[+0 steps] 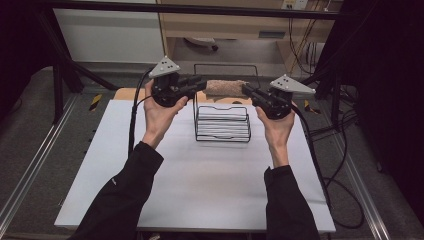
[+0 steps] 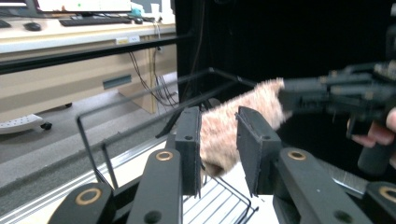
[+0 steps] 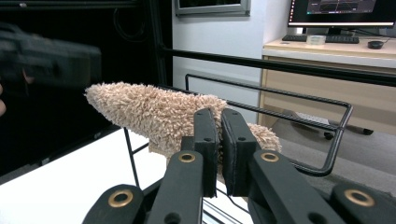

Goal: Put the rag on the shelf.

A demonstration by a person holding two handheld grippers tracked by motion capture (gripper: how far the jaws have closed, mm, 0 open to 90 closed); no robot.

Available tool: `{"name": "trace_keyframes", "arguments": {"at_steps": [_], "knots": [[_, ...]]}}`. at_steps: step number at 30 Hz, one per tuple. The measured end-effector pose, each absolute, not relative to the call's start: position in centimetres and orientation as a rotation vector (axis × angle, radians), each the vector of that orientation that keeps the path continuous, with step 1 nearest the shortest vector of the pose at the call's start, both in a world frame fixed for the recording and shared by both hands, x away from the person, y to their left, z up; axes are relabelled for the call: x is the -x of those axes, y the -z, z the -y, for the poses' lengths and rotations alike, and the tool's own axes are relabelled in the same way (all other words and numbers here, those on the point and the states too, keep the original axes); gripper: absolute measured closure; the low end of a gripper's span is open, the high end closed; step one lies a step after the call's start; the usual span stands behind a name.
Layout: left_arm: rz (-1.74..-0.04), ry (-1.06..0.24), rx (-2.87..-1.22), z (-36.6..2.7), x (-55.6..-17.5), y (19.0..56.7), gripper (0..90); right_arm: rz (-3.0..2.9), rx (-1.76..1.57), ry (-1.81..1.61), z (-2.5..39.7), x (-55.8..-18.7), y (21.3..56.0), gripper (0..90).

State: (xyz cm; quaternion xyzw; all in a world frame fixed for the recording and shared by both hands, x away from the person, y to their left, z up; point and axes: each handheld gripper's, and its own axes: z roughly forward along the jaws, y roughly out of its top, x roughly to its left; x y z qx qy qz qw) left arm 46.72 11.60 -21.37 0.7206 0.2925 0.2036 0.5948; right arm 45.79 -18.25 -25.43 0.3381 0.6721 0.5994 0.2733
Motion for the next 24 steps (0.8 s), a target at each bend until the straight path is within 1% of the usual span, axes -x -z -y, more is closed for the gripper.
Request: {"name": "trace_keyframes", "arguments": {"at_steps": [5, 12, 17, 20, 24], "knots": [[-0.693, -0.434, -1.697, -10.7, -47.3, 21.0, 81.7, -1.808, -0.907, -1.609, 18.2, -45.8, 25.5, 85.5], [-0.699, -0.367, -1.765, -9.4, -47.9, 22.7, 89.0, -1.819, -0.896, -1.599, 18.3, -45.6, 25.8, 84.6], [-0.704, -0.353, -1.790, -9.4, -48.0, 23.8, 89.5, -1.829, -0.889, -1.601, 18.4, -45.4, 25.9, 82.2], [-0.702, -0.360, -1.797, -9.5, -48.0, 24.2, 89.5, -1.831, -0.886, -1.610, 18.6, -45.2, 25.8, 76.9], [-0.692, -0.380, -1.813, -9.3, -47.9, 24.4, 89.7, -1.813, -0.879, -1.633, 19.1, -44.8, 25.1, 73.7]]}}
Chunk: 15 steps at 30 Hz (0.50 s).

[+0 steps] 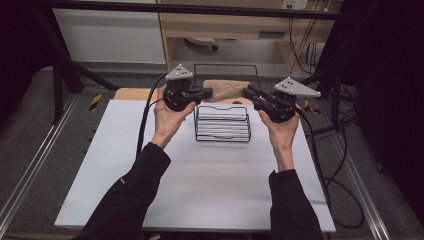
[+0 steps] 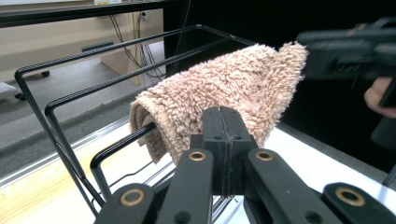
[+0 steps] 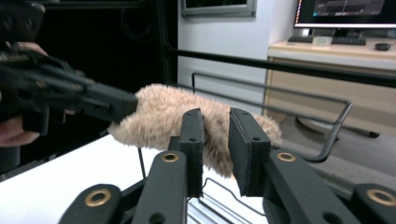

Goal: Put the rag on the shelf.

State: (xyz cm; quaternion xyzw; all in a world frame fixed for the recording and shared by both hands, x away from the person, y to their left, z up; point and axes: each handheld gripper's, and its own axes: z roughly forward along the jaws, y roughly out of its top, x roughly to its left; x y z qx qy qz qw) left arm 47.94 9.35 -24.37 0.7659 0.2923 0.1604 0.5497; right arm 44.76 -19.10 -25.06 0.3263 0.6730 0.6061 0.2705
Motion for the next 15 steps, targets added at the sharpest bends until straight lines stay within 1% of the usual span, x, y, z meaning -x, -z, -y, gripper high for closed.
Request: {"name": "trace_keyframes", "arguments": {"at_steps": [2, 4, 7, 10, 11, 15], "knots": [[-0.687, -0.392, -1.823, -9.3, -47.9, 24.4, 89.7, -1.805, -0.873, -1.641, 19.2, -44.6, 24.4, 72.0], [-0.685, -0.396, -1.831, -9.2, -47.8, 24.5, 89.7, -1.802, -0.862, -1.637, 19.1, -44.6, 23.9, 72.4], [-0.682, -0.402, -1.838, -9.2, -47.7, 24.8, 89.7, -1.839, -0.868, -1.637, 18.8, -44.7, 23.5, 80.0], [-0.681, -0.408, -1.842, -9.4, -47.7, 25.1, 89.6, -1.918, -0.899, -1.591, 18.4, -45.0, 24.0, 88.7], [-0.681, -0.407, -1.845, -9.5, -47.7, 25.2, 89.6, -1.937, -0.912, -1.575, 18.3, -45.1, 24.4, 90.0], [-0.680, -0.415, -1.856, -9.6, -47.6, 25.8, 89.6, -1.977, -0.956, -1.552, 18.2, -45.4, 25.7, 90.0]]}}
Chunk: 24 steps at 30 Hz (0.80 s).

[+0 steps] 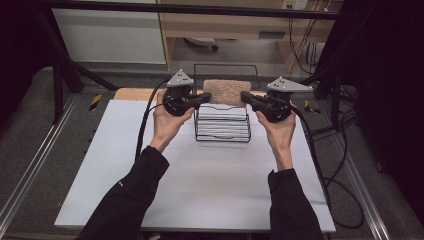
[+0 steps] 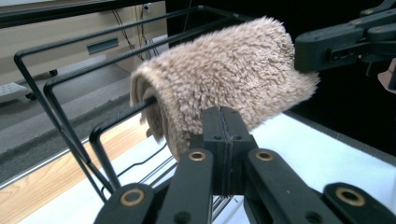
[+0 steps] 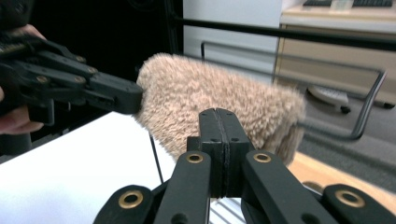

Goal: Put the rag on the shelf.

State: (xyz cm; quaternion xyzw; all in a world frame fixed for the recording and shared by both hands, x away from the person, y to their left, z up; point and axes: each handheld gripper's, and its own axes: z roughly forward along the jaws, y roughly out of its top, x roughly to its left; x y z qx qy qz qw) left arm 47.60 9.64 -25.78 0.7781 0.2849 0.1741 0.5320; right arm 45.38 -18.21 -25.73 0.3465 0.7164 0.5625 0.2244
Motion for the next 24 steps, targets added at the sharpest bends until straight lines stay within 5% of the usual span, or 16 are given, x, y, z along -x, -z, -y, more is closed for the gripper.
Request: {"name": "trace_keyframes", "arguments": {"at_steps": [16, 24], "knots": [[-0.693, -0.415, -1.852, -9.3, -48.2, 26.9, 89.0, -1.932, -0.968, -1.515, 18.8, -45.7, 27.6, 88.8], [-0.698, -0.415, -1.849, -10.4, -47.3, 26.4, 77.7, -1.920, -0.954, -1.529, 19.2, -44.8, 26.8, 78.4]]}}
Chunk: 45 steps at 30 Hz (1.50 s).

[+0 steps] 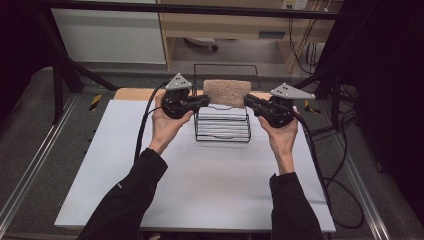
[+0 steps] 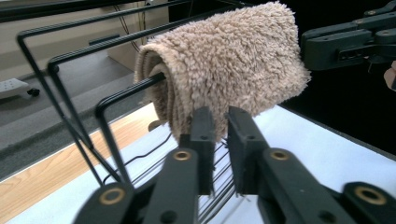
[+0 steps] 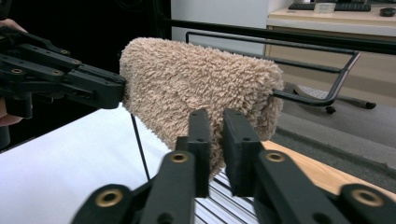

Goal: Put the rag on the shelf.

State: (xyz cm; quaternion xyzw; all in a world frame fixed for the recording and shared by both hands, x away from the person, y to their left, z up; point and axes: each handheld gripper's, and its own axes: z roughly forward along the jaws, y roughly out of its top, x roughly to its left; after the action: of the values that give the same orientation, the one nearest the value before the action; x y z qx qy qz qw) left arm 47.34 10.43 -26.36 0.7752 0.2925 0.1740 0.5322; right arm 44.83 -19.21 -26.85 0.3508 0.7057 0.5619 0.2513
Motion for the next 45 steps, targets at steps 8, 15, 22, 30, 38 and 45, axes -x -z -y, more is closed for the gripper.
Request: {"name": "trace_keyframes", "arguments": {"at_steps": [8, 15, 22, 30, 38, 45], "knots": [[-0.724, -0.428, -1.857, -12.4, -46.2, 26.5, 61.0, -1.933, -0.967, -1.536, 19.7, -43.9, 26.2, 62.3], [-0.746, -0.441, -1.873, -14.5, -45.1, 27.4, 47.7, -1.973, -0.990, -1.513, 20.0, -43.1, 26.5, 48.7], [-0.778, -0.450, -1.916, -16.4, -44.1, 28.9, 36.8, -1.990, -1.015, -1.493, 20.7, -42.2, 27.1, 32.8], [-0.821, -0.462, -1.965, -18.2, -42.9, 31.2, 22.6, -2.001, -1.035, -1.495, 21.5, -41.4, 28.5, 19.4], [-0.852, -0.471, -1.992, -19.9, -41.3, 33.8, 14.7, -2.033, -1.077, -1.480, 22.3, -40.8, 30.9, 10.4], [-0.889, -0.458, -1.987, -21.8, -40.0, 36.0, 11.8, -2.055, -1.111, -1.484, 22.8, -40.2, 33.6, 6.2]]}}
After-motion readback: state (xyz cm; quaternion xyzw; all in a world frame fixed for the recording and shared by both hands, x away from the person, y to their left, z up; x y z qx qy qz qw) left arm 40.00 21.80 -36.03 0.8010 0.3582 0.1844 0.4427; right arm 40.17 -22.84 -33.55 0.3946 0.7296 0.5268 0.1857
